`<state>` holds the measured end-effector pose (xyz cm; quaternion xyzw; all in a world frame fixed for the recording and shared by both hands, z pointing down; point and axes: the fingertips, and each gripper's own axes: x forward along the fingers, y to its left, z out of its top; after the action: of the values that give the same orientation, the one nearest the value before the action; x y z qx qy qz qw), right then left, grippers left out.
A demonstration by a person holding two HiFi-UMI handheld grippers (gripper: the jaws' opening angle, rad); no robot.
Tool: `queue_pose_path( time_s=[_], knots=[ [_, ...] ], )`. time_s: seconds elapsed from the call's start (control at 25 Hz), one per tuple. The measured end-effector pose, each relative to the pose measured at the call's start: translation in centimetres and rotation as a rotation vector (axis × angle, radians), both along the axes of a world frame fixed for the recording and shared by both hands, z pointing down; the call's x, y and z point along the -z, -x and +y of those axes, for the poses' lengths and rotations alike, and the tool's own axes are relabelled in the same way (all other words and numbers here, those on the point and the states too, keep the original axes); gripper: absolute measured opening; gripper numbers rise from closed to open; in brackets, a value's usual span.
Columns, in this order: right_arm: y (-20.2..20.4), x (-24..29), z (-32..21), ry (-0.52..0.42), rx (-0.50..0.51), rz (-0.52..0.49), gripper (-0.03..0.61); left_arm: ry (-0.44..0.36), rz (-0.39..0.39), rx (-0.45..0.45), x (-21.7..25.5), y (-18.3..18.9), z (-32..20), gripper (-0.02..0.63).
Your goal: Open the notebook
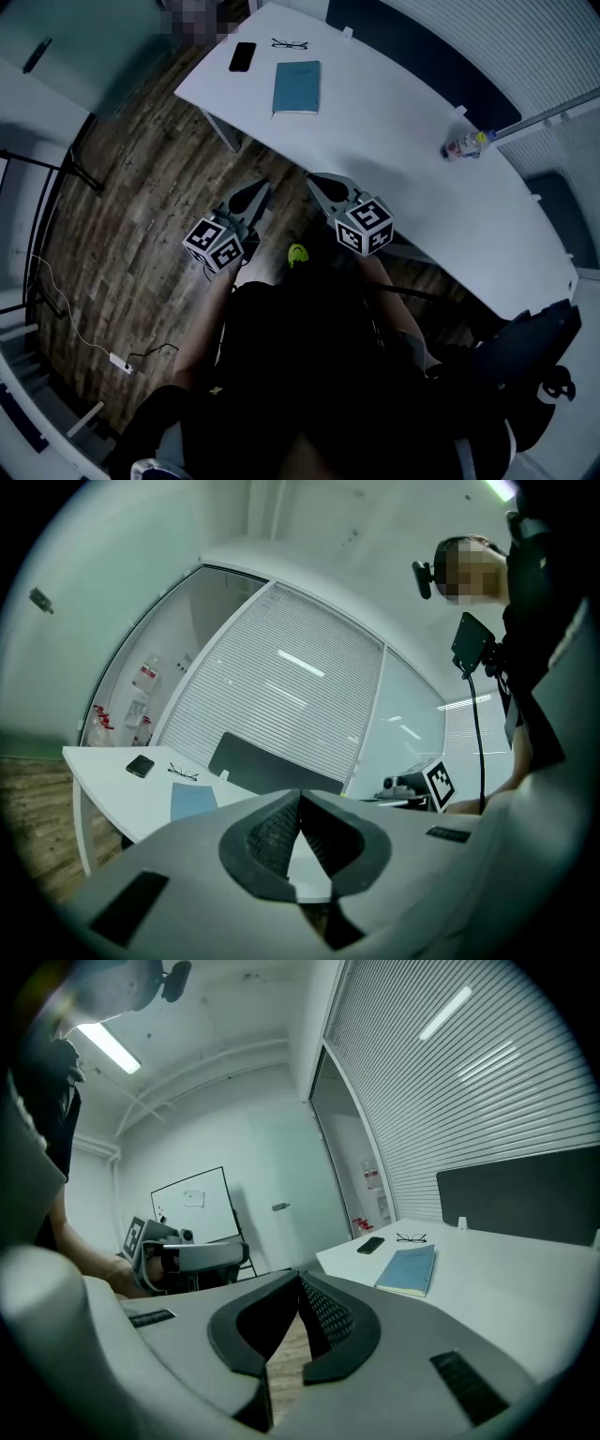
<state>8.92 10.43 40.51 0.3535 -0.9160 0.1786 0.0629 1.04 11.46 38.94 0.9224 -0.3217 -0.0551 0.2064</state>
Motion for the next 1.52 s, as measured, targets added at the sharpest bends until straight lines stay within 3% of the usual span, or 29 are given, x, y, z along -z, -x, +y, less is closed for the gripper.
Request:
queue_pose_path(
  time_s=[0.32, 1.12, 1.52],
  knots=[
    [0.2, -0.5, -3.1, 0.018, 0.025, 0.006, 0.018, 0.005, -0.011, 0.004, -0.5, -1.0, -3.2, 0.017],
    [0.1, -3.7, -15.5, 0.1, -0.126, 0.03, 0.018, 0.023, -0.024, -0.102, -3.4, -1.3, -16.3, 0.017],
    [0.9, -4.9, -19.5, 0.095, -0.127, 0.066, 0.018, 0.029, -0.04, -0.133, -5.2, -1.8, -19.8, 0.017]
  ],
)
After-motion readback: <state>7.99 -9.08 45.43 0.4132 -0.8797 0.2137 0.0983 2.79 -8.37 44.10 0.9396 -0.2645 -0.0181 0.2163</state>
